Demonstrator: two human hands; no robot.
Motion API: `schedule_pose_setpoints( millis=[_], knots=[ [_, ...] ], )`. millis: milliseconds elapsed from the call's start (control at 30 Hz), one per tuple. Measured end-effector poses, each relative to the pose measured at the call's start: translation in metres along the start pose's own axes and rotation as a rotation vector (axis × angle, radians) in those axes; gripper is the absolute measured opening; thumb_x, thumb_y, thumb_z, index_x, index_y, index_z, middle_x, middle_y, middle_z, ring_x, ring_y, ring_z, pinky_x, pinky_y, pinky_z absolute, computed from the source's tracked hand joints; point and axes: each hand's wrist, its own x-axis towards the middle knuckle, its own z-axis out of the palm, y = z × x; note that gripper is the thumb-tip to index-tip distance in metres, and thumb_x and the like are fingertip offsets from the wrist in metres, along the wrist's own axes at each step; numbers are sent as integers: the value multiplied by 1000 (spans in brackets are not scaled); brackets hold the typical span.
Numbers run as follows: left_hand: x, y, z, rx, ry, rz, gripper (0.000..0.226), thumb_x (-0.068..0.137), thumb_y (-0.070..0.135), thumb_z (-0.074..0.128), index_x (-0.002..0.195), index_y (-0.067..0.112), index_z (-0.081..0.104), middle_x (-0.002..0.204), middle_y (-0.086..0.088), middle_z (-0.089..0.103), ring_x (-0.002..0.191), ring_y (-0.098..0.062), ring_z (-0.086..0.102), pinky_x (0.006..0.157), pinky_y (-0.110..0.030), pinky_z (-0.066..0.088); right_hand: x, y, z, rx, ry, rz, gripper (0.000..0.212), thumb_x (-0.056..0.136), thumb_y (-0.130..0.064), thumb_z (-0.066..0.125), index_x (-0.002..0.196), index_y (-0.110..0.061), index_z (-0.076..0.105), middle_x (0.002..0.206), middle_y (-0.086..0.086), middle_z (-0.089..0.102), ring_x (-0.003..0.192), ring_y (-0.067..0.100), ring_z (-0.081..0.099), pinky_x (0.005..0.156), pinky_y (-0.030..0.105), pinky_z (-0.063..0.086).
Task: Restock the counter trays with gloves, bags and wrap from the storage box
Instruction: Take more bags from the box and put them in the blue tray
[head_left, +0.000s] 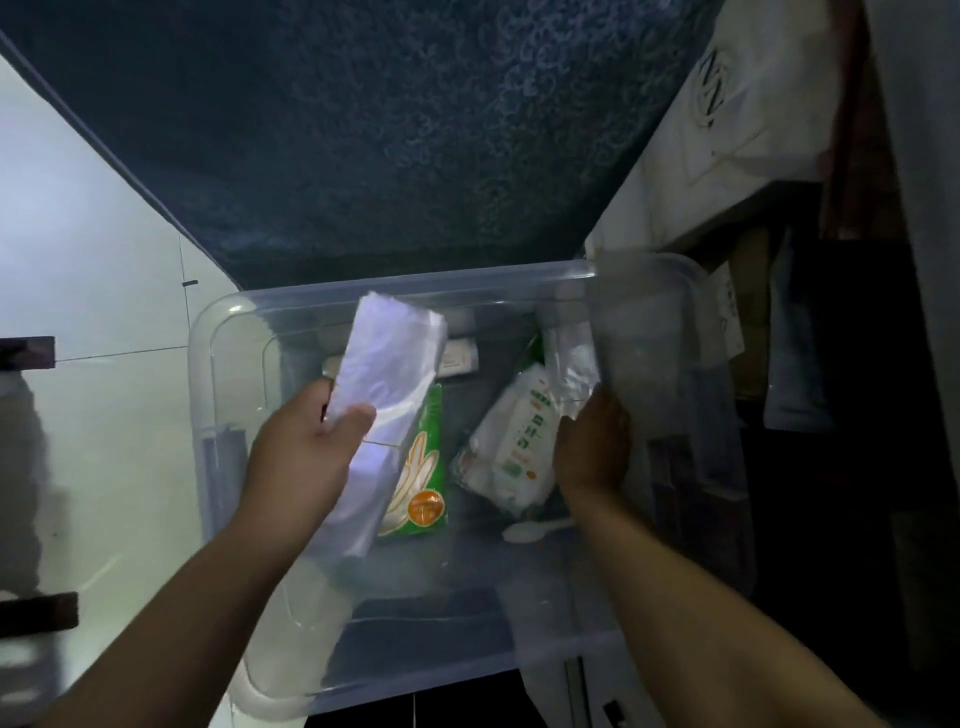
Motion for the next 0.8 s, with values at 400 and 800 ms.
schedule_pose_setpoints(
  millis=[400,800],
  knots=[
    [-1,7,9,-4,-52,1,10,89,27,56,87,17,58,78,-2,65,70,-19,61,62,-32,46,12,-10,26,84,-157,193,40,81,-21,67,113,-5,51,126,20,43,114,39,45,93,43,41],
    [-21,-1,7,-83,-33,-10,5,90,26,56,93,28,58,82,13,65,75,-6,61,61,-24,43,-13,-8,22,545,-295,401,35,78,-29,70,106,-9,61,111,13,66,94,30,63,83,38,52]
  ],
)
